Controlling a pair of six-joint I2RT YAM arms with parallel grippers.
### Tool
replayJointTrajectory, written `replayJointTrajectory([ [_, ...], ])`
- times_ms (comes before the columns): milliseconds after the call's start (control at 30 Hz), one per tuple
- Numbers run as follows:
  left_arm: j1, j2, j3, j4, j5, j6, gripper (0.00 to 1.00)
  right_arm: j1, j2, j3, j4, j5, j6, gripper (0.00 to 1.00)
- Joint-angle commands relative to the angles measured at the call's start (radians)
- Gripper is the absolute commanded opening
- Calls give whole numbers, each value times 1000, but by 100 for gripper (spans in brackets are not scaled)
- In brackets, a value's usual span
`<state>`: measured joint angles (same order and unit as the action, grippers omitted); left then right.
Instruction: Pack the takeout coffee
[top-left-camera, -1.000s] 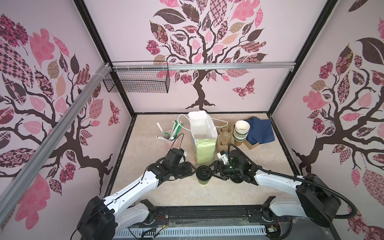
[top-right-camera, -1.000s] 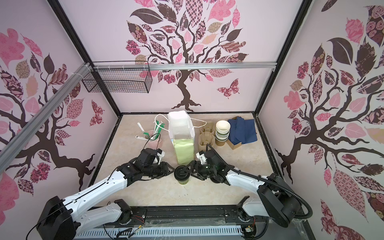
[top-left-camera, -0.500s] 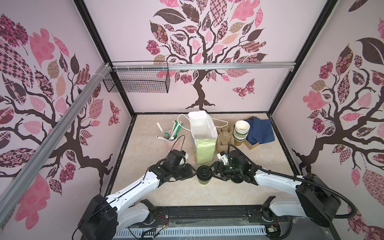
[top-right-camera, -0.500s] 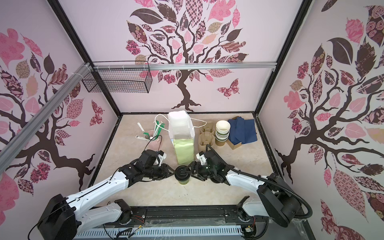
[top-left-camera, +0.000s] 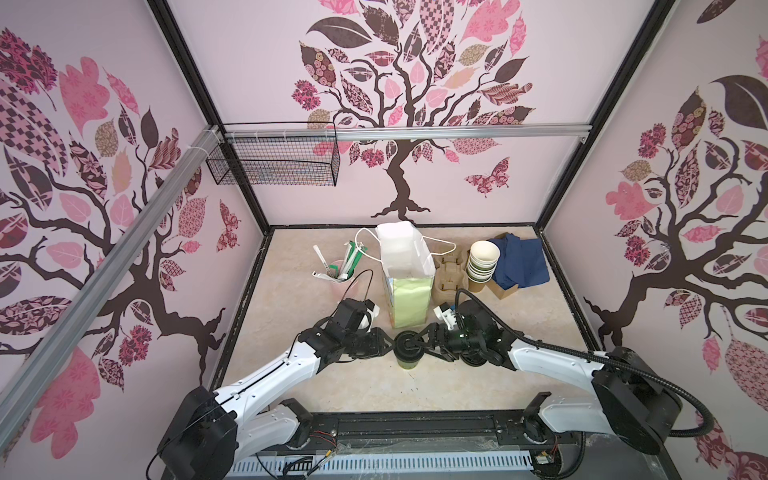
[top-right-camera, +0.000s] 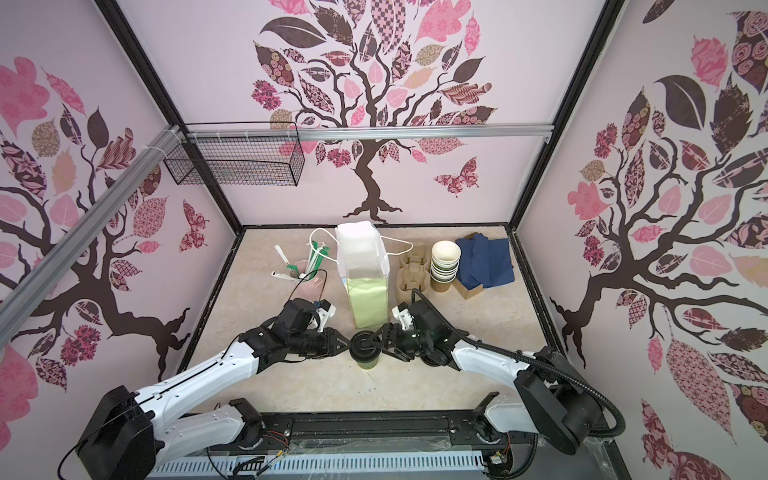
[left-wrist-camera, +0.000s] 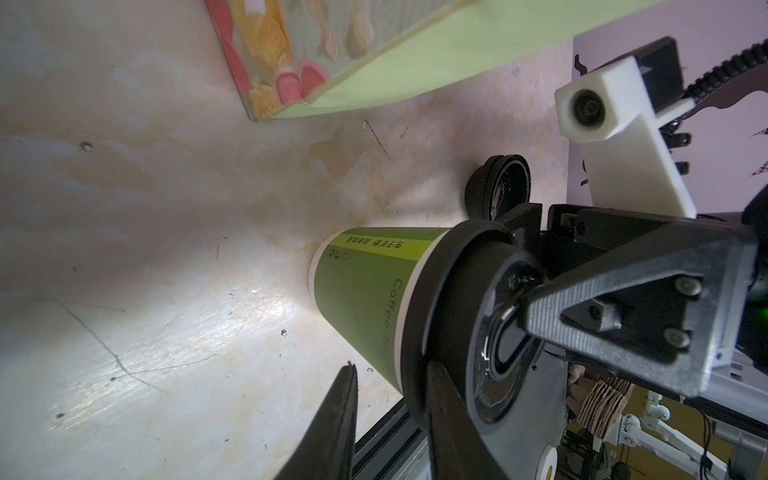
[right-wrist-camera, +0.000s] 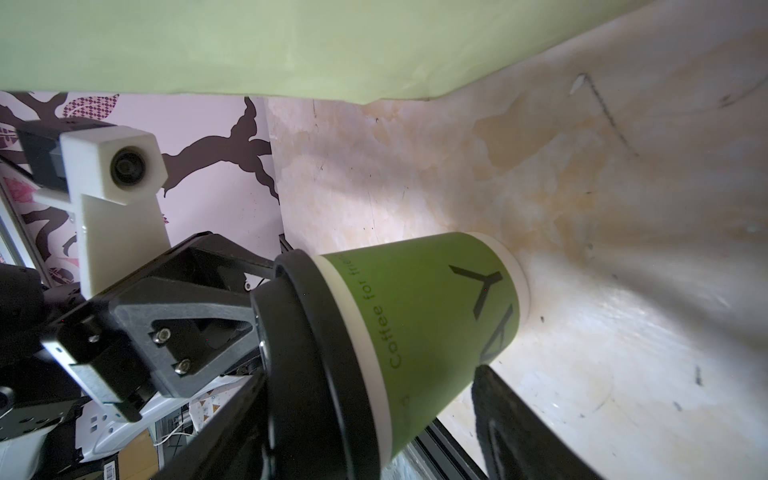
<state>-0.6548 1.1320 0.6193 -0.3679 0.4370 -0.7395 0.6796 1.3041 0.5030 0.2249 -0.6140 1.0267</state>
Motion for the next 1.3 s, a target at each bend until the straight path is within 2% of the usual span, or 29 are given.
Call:
replayJointTrajectory([
  [0,-3,41,-59,-155,-73,54,31,5,25,-18,-134,53,-17,77],
  [200,-3,-73,-8,-117,-113,49,46,5,28,0,-119,36,-20,77],
  [300,-3,-122,19,-82,-127,41,49,5,33,-1,-98,25,-18,77],
  [433,-3,-138,50,-53,-76,16,54,5,24,5,-51,4,-4,77],
  [533,-3,-135,38,-7,-45,-18,67,3,2,34,-63,9,-15,78],
  [633,-3,-112,25,24,-6,-40,73,3,-24,61,-80,10,-23,80],
  [733,-3,-103,22,60,27,-60,75,3,-55,75,-92,4,-31,88],
  [867,-2,-96,15,97,38,-85,78,3,-114,88,-152,3,-60,92],
  [1000,-3,-70,10,99,36,-91,78,17,-206,17,-195,20,-31,93],
  [1267,-13,-14,34,61,16,-78,78,154,-311,-72,-226,122,40,91],
])
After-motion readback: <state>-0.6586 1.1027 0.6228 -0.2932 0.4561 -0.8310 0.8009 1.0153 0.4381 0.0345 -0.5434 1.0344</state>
